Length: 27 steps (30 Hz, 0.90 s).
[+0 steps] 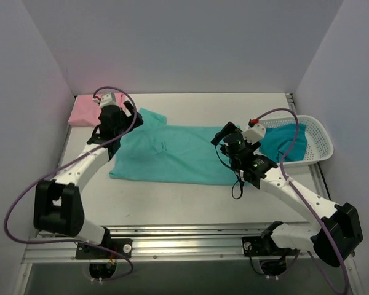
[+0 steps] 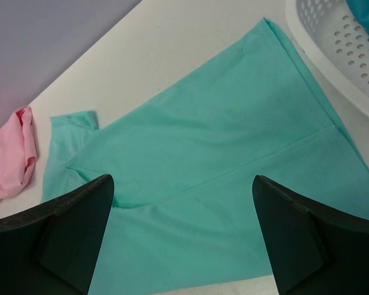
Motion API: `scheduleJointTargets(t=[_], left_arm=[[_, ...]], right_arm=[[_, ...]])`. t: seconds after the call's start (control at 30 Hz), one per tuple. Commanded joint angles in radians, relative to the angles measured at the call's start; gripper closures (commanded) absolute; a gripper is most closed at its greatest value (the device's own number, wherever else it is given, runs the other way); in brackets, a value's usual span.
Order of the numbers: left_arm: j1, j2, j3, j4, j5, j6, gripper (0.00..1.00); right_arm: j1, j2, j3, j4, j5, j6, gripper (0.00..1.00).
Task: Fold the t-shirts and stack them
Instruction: Fold the tshirt
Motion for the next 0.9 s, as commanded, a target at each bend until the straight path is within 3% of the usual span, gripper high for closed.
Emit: scheduleJointTargets(t=[0.0,0.27,0.6,0.87], left_arm=[[0.144,0.192,0.095,0.172,0.204,0.116,0.05],[0.275,0.651,0.434,0.217,0.433,0.118,0.04],[0.275,0.915,0.748,0.186,0.502,0.077,0.04],[0.250,1.121,1.057,-0.042,0.482,0.098,0.04]], right_arm=[[0.005,0.013,0.008,0.047,0.015,-0.055,0.09],[0.003,-0.004,-0.047,0.107,-0.023,-0.083,0.09],[0.006,0.021,-0.042,0.138,-0.043,-0.107,0.09],[0.002,0.041,-0.056,0.169,-0.045,-0.112,0.09]])
